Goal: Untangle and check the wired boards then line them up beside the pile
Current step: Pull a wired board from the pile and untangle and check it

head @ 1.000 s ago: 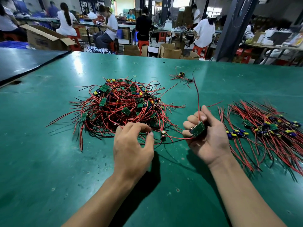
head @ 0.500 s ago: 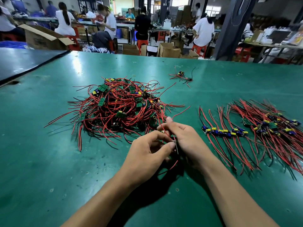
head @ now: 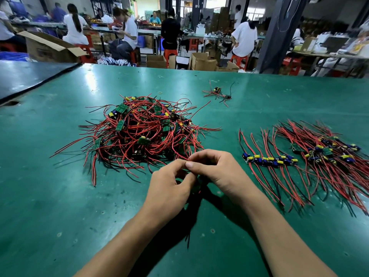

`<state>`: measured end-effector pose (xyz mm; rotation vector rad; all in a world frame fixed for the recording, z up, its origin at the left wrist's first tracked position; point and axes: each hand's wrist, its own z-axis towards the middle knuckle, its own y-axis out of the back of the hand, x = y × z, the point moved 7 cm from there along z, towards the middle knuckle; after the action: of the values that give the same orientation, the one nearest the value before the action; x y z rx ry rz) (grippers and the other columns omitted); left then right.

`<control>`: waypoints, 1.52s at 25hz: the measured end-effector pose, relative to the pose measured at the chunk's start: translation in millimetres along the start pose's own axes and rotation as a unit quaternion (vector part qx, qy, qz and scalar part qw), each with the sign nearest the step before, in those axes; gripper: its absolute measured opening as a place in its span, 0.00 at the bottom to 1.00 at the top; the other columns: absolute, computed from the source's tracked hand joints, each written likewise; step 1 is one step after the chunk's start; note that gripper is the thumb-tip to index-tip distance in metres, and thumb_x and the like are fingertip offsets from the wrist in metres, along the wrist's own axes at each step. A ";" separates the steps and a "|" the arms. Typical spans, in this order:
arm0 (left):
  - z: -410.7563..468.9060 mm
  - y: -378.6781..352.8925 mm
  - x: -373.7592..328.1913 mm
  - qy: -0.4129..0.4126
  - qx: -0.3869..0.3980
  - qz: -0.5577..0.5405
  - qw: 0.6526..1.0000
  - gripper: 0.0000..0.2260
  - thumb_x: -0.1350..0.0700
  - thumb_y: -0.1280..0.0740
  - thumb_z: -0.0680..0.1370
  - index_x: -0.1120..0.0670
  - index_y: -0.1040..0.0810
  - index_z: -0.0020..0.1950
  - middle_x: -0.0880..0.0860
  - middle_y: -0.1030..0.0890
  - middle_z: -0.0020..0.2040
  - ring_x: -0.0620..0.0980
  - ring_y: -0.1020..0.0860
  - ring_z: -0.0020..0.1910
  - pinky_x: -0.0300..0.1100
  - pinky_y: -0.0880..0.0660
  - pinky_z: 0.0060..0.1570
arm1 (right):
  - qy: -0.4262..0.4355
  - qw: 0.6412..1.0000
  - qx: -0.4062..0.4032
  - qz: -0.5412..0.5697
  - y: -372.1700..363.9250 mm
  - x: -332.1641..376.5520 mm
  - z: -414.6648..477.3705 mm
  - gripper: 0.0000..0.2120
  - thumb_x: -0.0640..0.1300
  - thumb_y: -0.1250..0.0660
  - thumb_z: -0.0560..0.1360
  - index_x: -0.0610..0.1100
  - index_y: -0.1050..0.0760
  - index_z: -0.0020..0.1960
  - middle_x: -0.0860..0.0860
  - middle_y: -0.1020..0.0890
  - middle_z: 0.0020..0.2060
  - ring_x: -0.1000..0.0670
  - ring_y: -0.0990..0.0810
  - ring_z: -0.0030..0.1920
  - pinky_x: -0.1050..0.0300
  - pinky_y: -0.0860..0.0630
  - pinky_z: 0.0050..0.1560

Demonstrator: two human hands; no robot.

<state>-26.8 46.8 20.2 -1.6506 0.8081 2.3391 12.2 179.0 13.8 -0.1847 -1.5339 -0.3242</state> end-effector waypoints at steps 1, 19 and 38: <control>0.2 2.1 0.8 -0.001 -0.013 0.006 1.000 0.06 0.59 0.31 0.77 0.49 0.18 0.48 0.47 0.16 0.38 0.46 0.17 0.38 0.47 0.20 0.41 | 0.011 0.999 -0.029 -0.008 4.4 2.0 0.6 0.05 0.39 0.24 0.72 0.42 0.17 0.47 0.48 0.15 0.37 0.54 0.19 0.37 0.65 0.24 0.37; 2.4 -13.0 12.2 0.120 0.080 -0.278 0.950 0.05 0.62 0.32 0.77 0.56 0.16 0.49 0.57 0.15 0.42 0.53 0.20 0.37 0.46 0.22 0.41 | -0.024 0.981 0.027 0.189 -0.9 7.3 -1.4 0.13 0.44 0.26 0.71 0.41 0.20 0.54 0.41 0.14 0.52 0.46 0.15 0.47 0.49 0.17 0.48; 0.5 -15.1 14.8 0.143 0.075 -0.292 0.943 0.06 0.62 0.32 0.78 0.60 0.17 0.42 0.55 0.17 0.35 0.55 0.18 0.34 0.37 0.24 0.28 | -0.049 0.996 0.061 0.050 -13.7 3.5 -6.0 0.16 0.52 0.34 0.78 0.40 0.17 0.49 0.44 0.16 0.40 0.48 0.19 0.38 0.58 0.23 0.35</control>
<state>-26.2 57.2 1.8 -1.8653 0.4358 1.6239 13.5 163.8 15.9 -0.1828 -1.6293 -0.1440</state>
